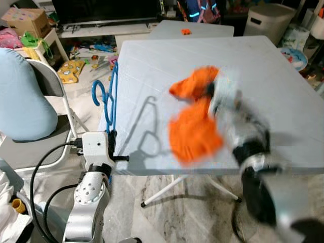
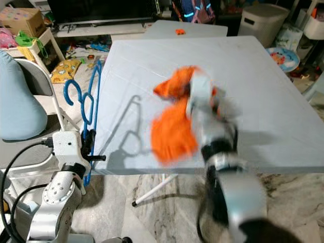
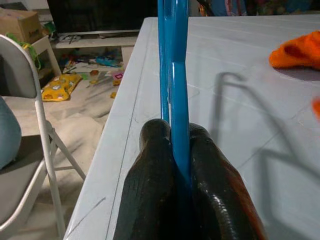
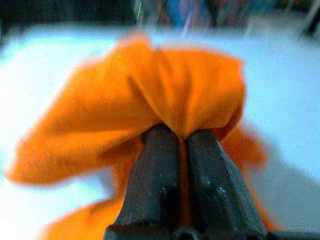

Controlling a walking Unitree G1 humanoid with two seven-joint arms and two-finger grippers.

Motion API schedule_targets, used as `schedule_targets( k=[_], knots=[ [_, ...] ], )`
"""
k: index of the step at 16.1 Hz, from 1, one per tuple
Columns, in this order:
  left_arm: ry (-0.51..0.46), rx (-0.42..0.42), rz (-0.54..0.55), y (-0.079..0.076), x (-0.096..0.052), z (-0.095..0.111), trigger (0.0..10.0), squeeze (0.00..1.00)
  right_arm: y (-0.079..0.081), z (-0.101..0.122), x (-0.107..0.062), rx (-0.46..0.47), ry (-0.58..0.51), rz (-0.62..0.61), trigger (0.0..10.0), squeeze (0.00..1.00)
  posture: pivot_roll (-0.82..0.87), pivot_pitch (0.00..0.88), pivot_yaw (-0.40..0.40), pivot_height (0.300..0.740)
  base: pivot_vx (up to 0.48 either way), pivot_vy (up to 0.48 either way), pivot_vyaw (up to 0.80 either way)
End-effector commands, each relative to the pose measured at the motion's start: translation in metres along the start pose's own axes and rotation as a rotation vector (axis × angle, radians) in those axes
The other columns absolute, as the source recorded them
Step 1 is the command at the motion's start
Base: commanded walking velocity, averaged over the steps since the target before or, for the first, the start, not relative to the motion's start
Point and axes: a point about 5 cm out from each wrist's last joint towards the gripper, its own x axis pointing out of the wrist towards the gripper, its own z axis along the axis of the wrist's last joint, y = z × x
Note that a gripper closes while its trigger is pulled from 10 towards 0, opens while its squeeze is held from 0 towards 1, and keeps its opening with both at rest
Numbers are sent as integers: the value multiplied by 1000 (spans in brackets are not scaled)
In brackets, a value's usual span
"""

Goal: Hang hanger

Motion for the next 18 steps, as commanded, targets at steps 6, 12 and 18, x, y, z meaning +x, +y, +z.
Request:
schedule_targets(
  k=[6, 12, 18],
  knots=[
    [31, 6, 29, 2, -1, -7, 10000, 0, -6, 53, 5, 117, -263, -62, 0, 0, 9, 49, 28, 740, 0, 0, 0],
    [37, 2, 17, 0, 2, -9, 10000, 0, 25, -91, -34, -294, 219, 409, 10000, 1000, -2, 38, 27, 740, 0, 0, 0],
    [40, 6, 13, 2, 4, -10, 10000, 0, -11, -94, -41, -339, 186, 450, 10000, 1000, -15, 30, 25, 740, 0, 0, 0]
  ],
)
